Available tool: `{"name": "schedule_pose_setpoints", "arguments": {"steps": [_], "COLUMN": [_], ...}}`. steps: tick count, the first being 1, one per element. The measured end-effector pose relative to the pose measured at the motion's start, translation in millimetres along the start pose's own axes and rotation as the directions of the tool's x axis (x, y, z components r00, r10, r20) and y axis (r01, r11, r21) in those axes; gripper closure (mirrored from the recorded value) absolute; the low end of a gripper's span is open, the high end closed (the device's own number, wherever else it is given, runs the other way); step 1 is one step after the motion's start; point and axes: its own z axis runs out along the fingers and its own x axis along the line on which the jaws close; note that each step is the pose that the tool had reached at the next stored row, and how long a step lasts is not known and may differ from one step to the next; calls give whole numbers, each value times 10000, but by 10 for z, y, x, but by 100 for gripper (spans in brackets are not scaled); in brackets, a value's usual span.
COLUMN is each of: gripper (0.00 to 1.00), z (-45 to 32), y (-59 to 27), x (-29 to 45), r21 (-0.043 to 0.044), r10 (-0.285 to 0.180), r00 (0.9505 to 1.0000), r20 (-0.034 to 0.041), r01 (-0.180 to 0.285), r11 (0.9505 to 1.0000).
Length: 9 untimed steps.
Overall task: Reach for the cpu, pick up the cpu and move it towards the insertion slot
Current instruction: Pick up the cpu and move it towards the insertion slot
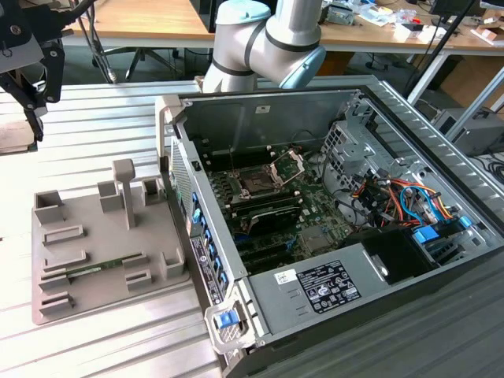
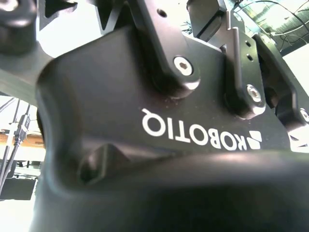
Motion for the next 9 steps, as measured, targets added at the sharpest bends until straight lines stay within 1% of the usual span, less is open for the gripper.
{"name": "schedule_pose_setpoints", "arguments": {"steps": [9], "gripper": [46], "z": [-1], "y": [-2], "x": [-21], "r21": [1], "r10": [0], "r00": [10000], "r20": [-2], "r01": [0], "r11": [10000]}}
